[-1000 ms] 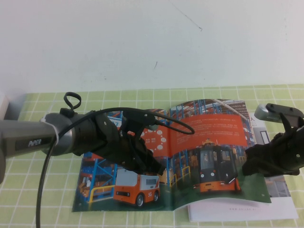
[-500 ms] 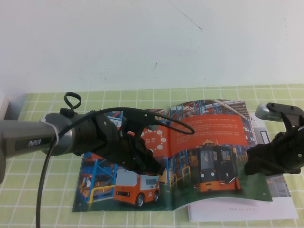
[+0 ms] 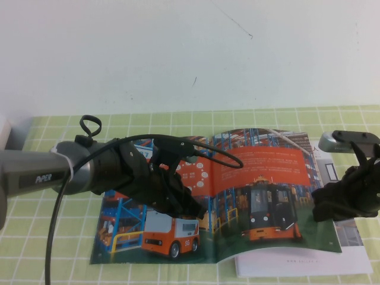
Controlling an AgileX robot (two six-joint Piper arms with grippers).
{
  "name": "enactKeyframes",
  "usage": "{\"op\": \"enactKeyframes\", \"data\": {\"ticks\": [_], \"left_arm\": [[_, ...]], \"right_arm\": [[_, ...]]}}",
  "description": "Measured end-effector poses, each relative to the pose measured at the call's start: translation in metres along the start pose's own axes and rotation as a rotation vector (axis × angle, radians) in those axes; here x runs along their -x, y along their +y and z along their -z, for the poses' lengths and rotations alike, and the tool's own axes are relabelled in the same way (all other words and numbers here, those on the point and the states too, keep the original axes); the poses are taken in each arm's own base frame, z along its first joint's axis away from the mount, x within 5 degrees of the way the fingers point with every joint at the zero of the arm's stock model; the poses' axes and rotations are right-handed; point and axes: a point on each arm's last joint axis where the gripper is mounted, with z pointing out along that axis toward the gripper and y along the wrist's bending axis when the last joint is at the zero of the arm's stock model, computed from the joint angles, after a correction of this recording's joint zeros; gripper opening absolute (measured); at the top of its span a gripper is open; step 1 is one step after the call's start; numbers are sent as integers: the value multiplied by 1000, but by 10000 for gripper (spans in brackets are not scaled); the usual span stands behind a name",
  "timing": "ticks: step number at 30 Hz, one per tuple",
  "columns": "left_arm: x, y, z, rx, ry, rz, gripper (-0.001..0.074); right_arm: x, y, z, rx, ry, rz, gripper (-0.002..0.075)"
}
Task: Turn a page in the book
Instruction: Open the closed book
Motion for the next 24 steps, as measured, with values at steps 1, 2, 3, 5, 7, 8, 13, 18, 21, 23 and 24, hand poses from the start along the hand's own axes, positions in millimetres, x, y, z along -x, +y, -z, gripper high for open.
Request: {"op": "enactKeyframes", "data": {"ticks": [1,2,3,5,7,8,13,18,21,23,24], "left_arm": [[0,0,0,0,0,0,-4],[0,0,0,0,0,0,-4],[0,0,0,0,0,0,-4],[0,0,0,0,0,0,-4],[0,0,0,0,0,0,-4],[0,0,0,0,0,0,-4],[0,0,0,0,0,0,-4],[0,0,0,0,0,0,-4],[0,0,0,1,-1,0,-4],[0,0,0,1,-1,0,-4],[0,0,0,1,-1,0,-4]], "right_arm": [[1,0,1,1,3,7,301],[2,1,2,4,4,12,302],[4,2,3,6,4,18,302],[6,3,5,11,1,22,309],[9,4,7,12,-7,29,329],[10,4,7,13,-10,29,342],[10,4,7,14,-9,31,390],[9,3,7,-3,-2,25,398],[8,-3,8,-43,8,-5,400],[8,-7,7,-60,18,-23,402],[8,-10,5,-62,29,-35,402]]}}
